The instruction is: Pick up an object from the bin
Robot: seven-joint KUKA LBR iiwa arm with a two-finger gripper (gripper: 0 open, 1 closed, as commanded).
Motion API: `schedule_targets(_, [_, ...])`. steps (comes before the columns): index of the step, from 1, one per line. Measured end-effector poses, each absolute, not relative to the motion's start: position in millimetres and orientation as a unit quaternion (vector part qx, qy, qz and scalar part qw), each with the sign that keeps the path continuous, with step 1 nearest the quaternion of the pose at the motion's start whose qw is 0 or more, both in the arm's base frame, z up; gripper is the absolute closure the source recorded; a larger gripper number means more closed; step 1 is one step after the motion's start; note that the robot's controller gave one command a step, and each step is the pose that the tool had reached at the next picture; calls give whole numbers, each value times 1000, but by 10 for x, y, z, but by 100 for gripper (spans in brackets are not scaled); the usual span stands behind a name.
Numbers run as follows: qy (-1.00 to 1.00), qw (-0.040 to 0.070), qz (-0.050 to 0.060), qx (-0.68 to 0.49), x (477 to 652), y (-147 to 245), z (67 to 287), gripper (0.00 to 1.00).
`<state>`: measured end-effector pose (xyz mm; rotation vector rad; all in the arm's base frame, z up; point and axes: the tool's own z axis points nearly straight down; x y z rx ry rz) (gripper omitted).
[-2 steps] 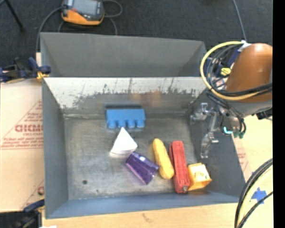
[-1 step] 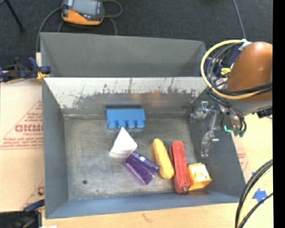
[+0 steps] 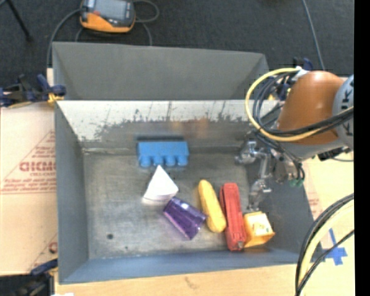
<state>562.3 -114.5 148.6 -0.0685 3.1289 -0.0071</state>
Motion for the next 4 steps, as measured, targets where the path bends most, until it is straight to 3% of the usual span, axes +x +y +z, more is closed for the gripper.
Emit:
schedule_targets(1, [992,2,-2,-125,5836,-1032,1066,0])
schedule_targets(2, [958,2,-1,-287,5757,-958,972,0])
schedule_targets(3, [934,3,-2,-358,5597,-661,930,0])
schedule_targets(4, [962,10,-5,-274,5542,-550,892,0])
